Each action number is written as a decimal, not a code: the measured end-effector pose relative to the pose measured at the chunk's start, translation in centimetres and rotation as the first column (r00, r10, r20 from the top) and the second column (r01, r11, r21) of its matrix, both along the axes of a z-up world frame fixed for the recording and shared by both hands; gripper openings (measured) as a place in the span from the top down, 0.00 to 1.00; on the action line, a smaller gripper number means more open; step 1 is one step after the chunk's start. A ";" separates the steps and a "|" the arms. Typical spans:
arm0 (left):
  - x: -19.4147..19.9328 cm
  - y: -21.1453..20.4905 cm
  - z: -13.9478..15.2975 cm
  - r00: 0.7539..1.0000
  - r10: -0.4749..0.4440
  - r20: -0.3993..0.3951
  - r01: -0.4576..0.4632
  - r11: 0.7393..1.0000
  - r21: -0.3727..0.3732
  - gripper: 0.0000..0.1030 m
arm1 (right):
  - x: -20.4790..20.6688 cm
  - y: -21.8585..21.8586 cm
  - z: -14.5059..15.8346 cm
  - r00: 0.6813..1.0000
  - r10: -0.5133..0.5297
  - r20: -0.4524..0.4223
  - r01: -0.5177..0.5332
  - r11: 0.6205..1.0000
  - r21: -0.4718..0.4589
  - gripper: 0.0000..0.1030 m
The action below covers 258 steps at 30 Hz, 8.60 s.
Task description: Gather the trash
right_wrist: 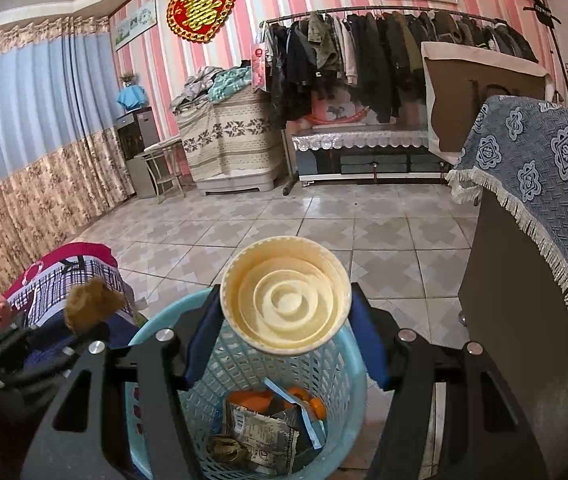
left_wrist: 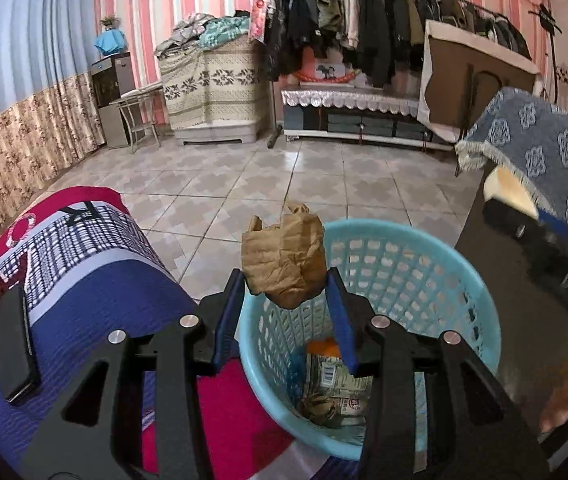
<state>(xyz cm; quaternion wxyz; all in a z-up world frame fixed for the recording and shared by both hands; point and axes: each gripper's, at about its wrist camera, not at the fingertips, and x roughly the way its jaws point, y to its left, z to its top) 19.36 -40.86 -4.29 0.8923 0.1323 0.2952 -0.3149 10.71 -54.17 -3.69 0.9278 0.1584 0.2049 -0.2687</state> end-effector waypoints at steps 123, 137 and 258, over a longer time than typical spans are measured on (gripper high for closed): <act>-16.0 30.9 3.3 0.844 0.501 0.191 -0.469 0.862 -0.189 0.05 | -8.6 26.5 1.2 0.910 0.415 -0.008 -0.403 0.879 -0.253 0.05; -16.3 30.7 2.9 0.849 0.493 0.189 -0.461 0.867 -0.188 0.05 | -8.6 26.4 1.2 0.911 0.412 -0.005 -0.400 0.879 -0.258 0.05; -16.2 30.7 3.1 0.850 0.494 0.183 -0.465 0.867 -0.182 0.05 | -8.4 25.6 2.1 0.911 0.413 0.005 -0.397 0.879 -0.263 0.05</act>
